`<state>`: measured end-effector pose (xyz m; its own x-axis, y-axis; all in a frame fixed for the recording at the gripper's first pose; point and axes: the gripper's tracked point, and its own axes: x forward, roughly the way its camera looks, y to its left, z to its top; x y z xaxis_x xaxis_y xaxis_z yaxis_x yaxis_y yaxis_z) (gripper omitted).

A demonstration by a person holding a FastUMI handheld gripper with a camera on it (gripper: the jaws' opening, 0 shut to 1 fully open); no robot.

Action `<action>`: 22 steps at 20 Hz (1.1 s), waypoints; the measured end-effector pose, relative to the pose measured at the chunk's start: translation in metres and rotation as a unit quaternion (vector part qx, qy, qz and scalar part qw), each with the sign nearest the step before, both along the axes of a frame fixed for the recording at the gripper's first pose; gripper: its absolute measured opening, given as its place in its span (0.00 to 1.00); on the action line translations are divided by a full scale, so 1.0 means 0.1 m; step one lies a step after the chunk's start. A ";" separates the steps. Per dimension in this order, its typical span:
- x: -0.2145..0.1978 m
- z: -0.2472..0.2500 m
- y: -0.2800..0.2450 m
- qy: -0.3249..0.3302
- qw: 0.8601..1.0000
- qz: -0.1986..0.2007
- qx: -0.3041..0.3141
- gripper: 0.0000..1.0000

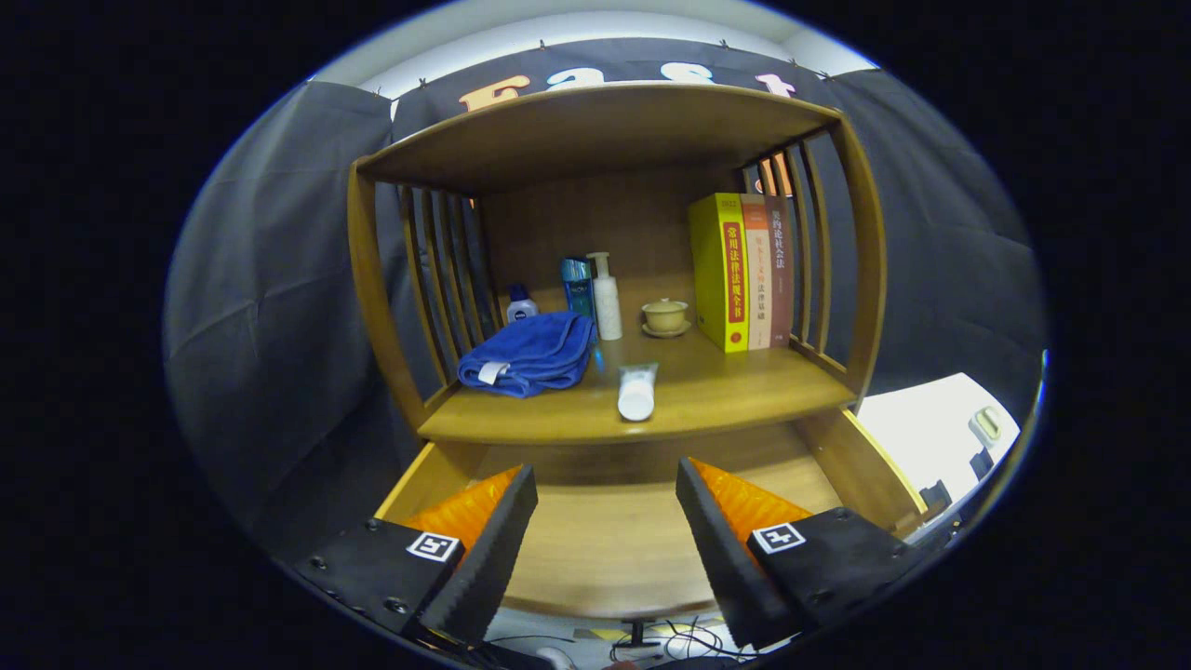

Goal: Pull open the drawer, take out the items inside it, and place them on the countertop above the cabinet.

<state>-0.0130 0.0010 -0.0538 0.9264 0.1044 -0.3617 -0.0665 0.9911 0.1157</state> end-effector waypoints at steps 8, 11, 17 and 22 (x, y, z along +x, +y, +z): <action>-0.65 -0.58 -0.07 0.051 0.999 -0.010 0.012 0.99; -0.83 -0.78 -0.08 0.062 0.998 -0.011 0.008 0.98; -0.79 -1.02 -0.07 0.061 0.998 -0.015 -0.016 0.99; -0.76 -1.03 -0.09 0.045 0.998 -0.031 -0.023 0.97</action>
